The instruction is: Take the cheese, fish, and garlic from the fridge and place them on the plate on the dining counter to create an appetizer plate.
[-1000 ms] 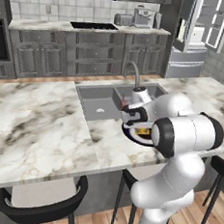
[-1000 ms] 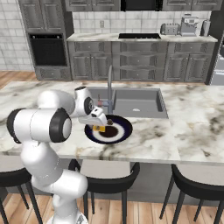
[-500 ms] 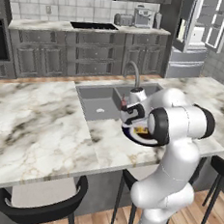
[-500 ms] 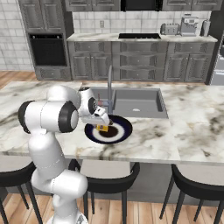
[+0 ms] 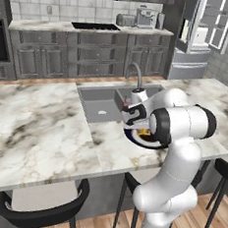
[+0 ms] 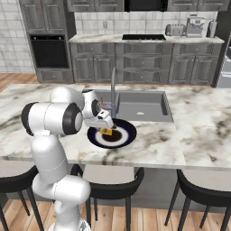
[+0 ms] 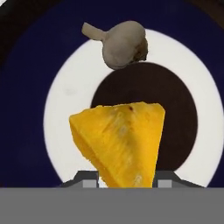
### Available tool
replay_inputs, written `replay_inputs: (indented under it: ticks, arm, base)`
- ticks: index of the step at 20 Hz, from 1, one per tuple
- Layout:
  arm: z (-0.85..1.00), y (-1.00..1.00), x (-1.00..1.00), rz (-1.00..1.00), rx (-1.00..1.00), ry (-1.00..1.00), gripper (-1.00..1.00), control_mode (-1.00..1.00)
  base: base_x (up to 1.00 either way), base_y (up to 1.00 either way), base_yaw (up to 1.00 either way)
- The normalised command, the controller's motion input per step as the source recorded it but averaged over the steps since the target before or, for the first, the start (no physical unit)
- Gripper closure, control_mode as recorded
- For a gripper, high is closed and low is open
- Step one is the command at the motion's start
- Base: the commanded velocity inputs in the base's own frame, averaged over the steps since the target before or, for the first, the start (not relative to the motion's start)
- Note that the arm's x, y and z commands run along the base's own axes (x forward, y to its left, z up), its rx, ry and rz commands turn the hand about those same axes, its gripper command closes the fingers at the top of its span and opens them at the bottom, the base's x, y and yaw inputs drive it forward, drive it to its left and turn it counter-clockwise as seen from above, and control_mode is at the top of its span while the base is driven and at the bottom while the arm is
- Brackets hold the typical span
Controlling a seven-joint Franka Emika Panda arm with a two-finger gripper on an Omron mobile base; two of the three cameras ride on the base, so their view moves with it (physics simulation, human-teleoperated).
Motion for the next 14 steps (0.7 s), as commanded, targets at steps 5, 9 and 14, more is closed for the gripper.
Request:
replay_inputs:
  ticks: [5,9,14]
  arm:
    - [-0.13,0.07,0.0,0.0,0.0,0.02,-1.0,-1.0]
    - [0.0,0.0,-0.17,0.0,0.0,0.0,-1.0,-1.0]
    - [0.23,0.0,-0.54,0.0,0.0,0.0,-1.0,-1.0]
  base:
    - [0.0,0.0,0.0]
    - [0.0,0.0,0.0]
    - [0.0,0.0,0.0]
